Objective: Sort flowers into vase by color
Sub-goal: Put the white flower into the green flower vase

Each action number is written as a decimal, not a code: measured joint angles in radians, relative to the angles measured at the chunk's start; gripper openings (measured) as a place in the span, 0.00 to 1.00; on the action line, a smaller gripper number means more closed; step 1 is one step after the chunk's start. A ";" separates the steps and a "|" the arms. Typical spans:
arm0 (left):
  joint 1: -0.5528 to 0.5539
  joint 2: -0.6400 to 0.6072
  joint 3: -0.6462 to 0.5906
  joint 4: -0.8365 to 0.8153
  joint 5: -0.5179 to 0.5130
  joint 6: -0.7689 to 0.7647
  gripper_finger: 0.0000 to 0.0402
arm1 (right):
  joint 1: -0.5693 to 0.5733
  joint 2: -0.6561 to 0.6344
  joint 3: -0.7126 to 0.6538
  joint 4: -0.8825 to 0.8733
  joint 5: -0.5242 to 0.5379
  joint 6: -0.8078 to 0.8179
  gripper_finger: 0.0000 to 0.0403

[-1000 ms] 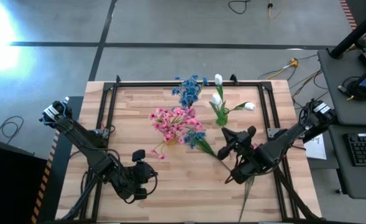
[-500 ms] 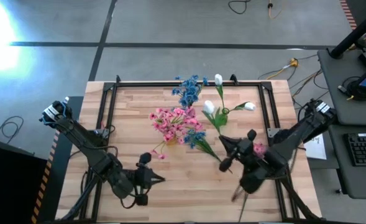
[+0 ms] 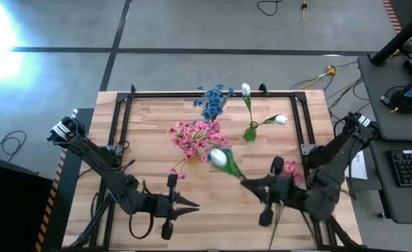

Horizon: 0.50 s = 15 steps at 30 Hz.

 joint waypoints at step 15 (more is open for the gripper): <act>0.007 0.004 0.000 0.092 0.002 -0.007 0.32 | -0.049 0.102 -0.369 1.246 -0.402 -0.830 0.02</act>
